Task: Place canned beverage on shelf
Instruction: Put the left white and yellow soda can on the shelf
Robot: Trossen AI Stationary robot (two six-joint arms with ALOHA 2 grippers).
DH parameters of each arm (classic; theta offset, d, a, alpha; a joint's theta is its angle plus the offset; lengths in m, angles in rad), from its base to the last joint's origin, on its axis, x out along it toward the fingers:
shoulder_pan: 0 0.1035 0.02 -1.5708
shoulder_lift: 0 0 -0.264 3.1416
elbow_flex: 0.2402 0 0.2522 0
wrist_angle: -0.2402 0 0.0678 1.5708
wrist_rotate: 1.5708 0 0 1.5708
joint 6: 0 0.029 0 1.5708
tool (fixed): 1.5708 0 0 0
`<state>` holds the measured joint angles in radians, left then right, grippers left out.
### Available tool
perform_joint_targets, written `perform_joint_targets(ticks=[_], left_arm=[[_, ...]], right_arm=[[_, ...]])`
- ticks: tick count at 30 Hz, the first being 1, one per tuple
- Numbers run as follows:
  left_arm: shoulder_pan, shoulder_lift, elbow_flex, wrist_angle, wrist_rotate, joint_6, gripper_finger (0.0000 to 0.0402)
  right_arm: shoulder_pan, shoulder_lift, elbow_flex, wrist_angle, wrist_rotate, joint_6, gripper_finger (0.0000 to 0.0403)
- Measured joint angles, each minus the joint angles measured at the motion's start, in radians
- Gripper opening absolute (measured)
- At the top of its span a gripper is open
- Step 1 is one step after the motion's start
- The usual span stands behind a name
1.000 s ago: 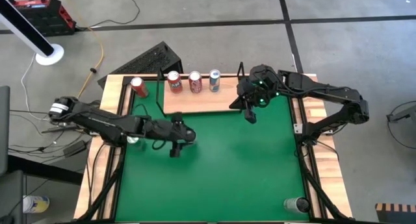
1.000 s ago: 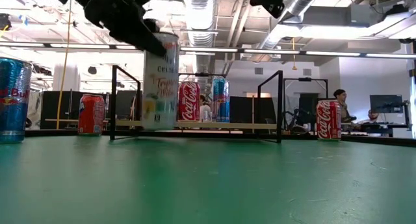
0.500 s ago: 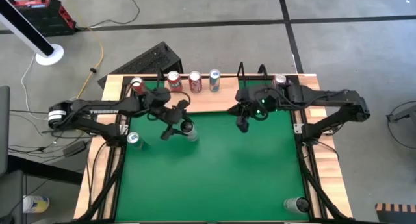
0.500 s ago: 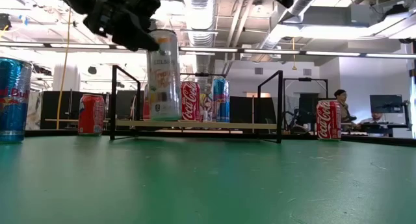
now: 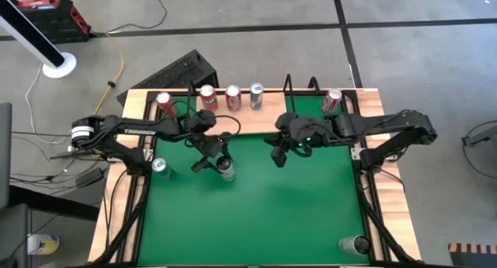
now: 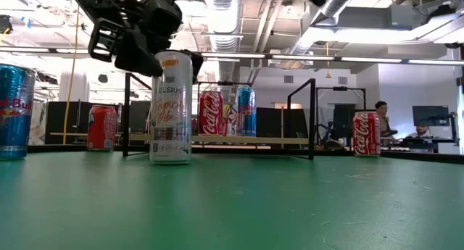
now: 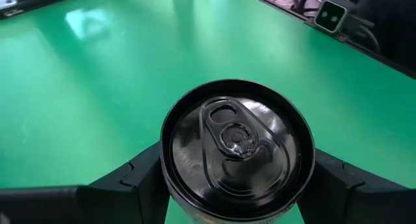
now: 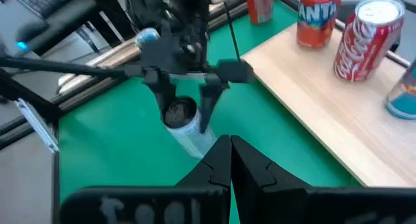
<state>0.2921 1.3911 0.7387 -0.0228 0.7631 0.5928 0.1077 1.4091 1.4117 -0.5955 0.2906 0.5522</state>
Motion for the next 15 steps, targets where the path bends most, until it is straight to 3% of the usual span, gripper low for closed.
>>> perform_joint_targets(ticks=[8,15], left_arm=[[-0.023,0.000,0.001,-0.006,-0.006,-0.018,0.0241],[-0.053,0.000,0.002,-0.014,-0.027,-0.056,0.0368]], right_arm=[[-0.039,0.064,0.000,0.052,-0.064,-0.040,0.0028],[-0.074,0.085,0.002,0.122,-0.163,-0.106,0.0028]])
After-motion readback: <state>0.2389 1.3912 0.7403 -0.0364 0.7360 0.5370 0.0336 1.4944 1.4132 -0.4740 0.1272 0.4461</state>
